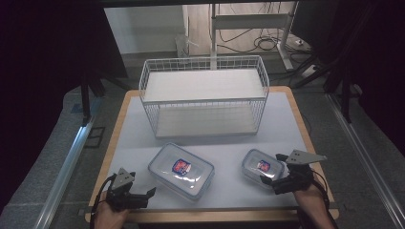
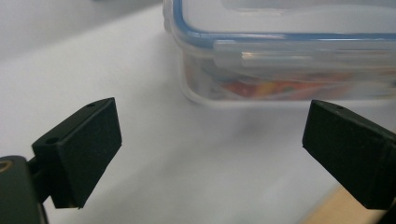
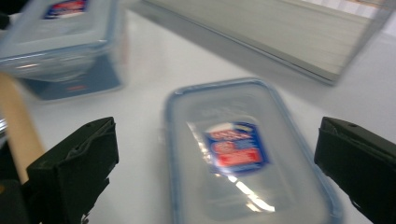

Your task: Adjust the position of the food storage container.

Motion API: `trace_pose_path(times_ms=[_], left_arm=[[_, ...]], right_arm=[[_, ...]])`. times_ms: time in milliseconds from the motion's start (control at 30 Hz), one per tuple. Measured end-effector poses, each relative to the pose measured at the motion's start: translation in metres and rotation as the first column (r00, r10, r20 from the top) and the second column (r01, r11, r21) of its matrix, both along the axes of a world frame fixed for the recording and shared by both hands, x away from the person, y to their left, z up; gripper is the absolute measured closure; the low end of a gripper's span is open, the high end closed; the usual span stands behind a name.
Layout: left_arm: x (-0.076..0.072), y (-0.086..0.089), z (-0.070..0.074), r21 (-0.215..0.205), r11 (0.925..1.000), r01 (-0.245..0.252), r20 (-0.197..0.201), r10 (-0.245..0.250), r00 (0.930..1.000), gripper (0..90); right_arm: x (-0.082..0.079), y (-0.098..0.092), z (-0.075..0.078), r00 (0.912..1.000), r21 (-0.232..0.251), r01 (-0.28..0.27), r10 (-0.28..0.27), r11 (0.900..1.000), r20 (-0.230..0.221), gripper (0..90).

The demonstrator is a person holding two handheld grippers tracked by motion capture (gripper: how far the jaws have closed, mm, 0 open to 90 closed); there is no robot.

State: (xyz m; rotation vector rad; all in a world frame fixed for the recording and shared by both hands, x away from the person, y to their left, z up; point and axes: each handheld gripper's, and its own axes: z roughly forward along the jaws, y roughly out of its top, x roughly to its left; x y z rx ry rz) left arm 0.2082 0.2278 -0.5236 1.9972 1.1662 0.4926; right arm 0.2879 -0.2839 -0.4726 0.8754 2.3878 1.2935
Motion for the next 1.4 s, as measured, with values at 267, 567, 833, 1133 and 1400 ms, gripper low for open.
trace_pose_path(times_ms=[267, 567, 833, 1133, 1400], left_arm=[[0.003, 0.000, -0.006, 0.029, 0.9996, 0.007, 0.049, -0.009, 0.9988, 4.5], [0.005, 0.001, -0.007, 0.026, 0.9997, 0.002, 0.037, -0.003, 0.9993, 4.0], [0.006, 0.002, -0.007, 0.029, 0.9995, -0.008, 0.031, 0.007, 0.9995, 3.8], [0.005, 0.004, -0.006, 0.019, 0.9996, -0.023, 0.035, 0.022, 0.9991, 4.1], [0.005, 0.004, -0.006, 0.025, 0.9994, -0.026, 0.023, 0.025, 0.9994, 4.4]], right_arm=[[0.000, 0.004, -0.008, 0.9969, -0.156, 0.074, -0.069, 0.985, 0.039, 0.0], [-0.001, 0.003, -0.006, 0.9960, -0.134, 0.088, -0.085, 0.987, 0.030, 0.0], [-0.002, 0.007, 0.002, 0.9979, -0.086, 0.065, -0.064, 0.994, 0.007, 0.6], [-0.004, 0.025, 0.011, 0.9996, -0.093, -0.019, 0.017, 0.995, -0.023, 61.6], [-0.010, 0.056, 0.004, 0.9848, -0.074, -0.142, 0.134, 0.987, -0.111, 83.2]])
